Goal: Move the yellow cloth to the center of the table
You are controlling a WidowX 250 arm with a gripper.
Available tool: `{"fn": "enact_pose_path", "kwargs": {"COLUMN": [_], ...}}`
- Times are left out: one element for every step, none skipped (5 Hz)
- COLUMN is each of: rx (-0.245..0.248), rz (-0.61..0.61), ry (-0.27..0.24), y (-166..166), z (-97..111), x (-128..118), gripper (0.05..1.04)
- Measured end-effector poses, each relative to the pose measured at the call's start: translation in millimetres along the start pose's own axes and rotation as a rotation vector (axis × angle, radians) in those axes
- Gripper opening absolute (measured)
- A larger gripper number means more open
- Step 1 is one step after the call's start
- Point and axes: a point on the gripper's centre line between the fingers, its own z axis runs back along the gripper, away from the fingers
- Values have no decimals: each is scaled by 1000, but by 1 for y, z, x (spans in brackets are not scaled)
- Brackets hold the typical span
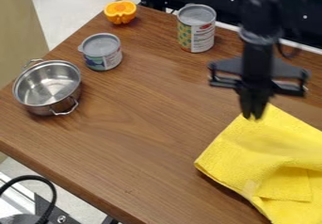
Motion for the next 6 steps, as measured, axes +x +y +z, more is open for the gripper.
{"fn": "enact_pose_path", "kwargs": {"rx": [-17, -71, -30, -13, -15, -16], "rz": [-28, -5, 9, 38, 64, 77], "ry": [-19, -31, -31, -30, 23, 12], "y": [-16, -17, -8, 7, 15, 22], "z": [-14, -24, -42, -47, -53, -54], "x": [-9, -12, -7, 3, 11, 15], "gripper": [53, 53, 53, 53, 53, 53]}}
